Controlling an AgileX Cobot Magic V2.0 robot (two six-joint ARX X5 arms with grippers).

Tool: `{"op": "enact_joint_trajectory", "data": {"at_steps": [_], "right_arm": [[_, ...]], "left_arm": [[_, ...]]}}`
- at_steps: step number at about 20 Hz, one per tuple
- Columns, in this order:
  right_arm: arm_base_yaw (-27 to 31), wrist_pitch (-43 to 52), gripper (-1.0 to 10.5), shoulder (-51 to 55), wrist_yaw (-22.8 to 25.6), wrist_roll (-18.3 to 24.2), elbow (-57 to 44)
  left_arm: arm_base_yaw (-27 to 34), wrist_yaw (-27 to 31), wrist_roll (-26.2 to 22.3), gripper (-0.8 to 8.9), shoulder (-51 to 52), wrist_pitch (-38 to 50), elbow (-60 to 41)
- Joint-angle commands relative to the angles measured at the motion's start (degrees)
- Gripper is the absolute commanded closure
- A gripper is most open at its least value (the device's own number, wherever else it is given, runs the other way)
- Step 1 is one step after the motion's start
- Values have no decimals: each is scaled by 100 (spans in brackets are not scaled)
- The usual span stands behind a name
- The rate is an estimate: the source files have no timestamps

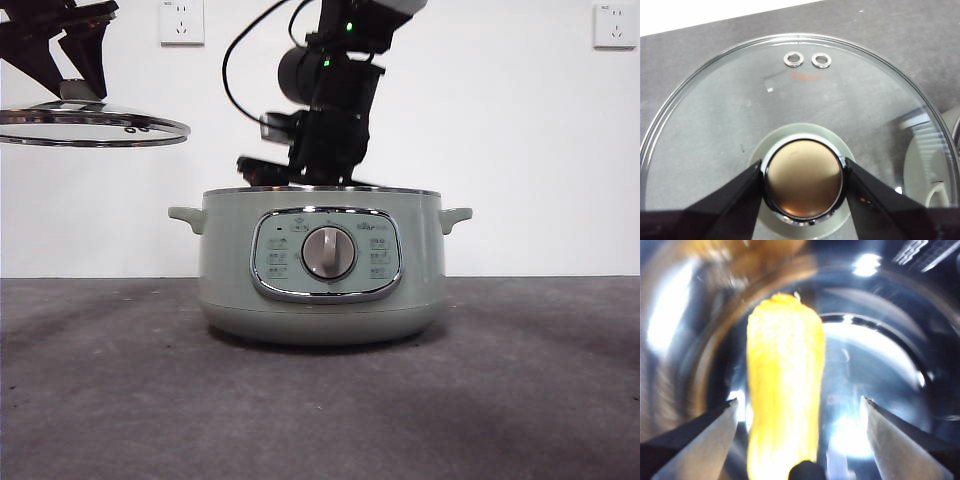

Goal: Pick up the corn,open the lid,put the corn in the pot,close the lid

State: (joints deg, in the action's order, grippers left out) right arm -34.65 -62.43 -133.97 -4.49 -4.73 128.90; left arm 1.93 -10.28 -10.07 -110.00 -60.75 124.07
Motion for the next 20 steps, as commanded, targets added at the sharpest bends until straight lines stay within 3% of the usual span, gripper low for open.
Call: {"op": "enact_joint_trajectory", "data": {"at_steps": [1,6,7,10,14,20], "right_arm": [[-31,-79,536,348,48,-63,-15],[-70,-529,543,927,221,-68,-15],[-90,-656,588,1043,264,-66,-15],[-96,-1110,957,1392,549,46,-17],[-103,-1646,958,1884,1019,181,-37],[-103,-1646,958,3115,1034,179,-835]], "left_arm": [[0,-66,-46,822,92,170,55],[-155,-68,-35,822,92,46,55],[-212,-68,2,822,94,33,55],[-411,-68,85,822,94,-7,55],[-844,-66,87,822,92,-175,55],[-1751,-63,225,822,92,-160,52]]}}
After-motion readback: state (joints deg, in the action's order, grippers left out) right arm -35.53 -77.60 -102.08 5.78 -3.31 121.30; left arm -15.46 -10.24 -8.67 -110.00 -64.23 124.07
